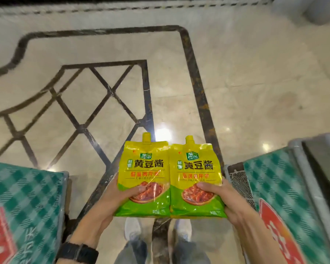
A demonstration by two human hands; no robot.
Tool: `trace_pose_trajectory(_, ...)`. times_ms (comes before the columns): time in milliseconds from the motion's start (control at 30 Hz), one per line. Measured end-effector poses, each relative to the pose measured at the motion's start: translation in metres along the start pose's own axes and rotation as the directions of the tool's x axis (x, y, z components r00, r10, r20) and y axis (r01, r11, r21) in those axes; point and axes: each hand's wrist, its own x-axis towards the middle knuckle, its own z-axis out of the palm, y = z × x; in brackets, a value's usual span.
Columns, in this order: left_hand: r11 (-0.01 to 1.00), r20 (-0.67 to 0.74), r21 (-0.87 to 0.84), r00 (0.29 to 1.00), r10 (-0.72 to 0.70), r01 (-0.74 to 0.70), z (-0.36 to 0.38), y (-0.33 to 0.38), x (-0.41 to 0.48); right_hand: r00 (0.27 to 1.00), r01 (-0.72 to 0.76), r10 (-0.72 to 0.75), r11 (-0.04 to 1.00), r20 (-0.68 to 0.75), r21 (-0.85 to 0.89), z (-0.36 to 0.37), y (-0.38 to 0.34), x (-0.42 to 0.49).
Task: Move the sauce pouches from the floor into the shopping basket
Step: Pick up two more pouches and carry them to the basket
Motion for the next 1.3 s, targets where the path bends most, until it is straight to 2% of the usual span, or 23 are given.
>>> trace_pose_trajectory(167,0.996,0.047,0.057,0.997,0.065,-0.068,0.05,0.087,-0.064,0.993,0.117,-0.114,0.99,-0.04,0.081,-0.004,-0.05,-0.111)
trace_pose_trajectory(300,0.989,0.122,0.109,0.989,0.088,-0.102,0.089,0.13,-0.095,0.979,0.191,-0.179,0.973,-0.103,0.13,-0.018,-0.067,-0.173)
trace_pose_trajectory(567,0.979,0.313,0.169,0.948,0.059,-0.117,0.135,0.167,-0.096,0.916,0.323,-0.248,0.921,-0.317,0.215,-0.035,-0.074,-0.229)
trace_pose_trajectory(700,0.966,0.438,0.23,0.899,0.006,-0.119,0.139,0.179,-0.086,0.863,0.397,-0.255,0.876,-0.435,0.274,-0.019,-0.058,-0.247)
trace_pose_trajectory(867,0.939,0.594,0.287,0.804,-0.018,-0.192,0.153,0.194,-0.084,0.785,0.49,-0.256,0.814,-0.564,0.311,0.001,-0.026,-0.274)
trace_pose_trajectory(1000,0.904,0.72,0.357,0.686,-0.107,-0.234,0.18,0.189,-0.095,0.678,0.59,-0.223,0.734,-0.7,0.337,0.014,0.015,-0.308)
trace_pose_trajectory(1300,0.791,0.826,0.517,0.434,-0.36,-0.328,0.257,0.119,-0.178,0.43,0.783,-0.055,0.52,-0.901,0.342,0.055,0.148,-0.41)
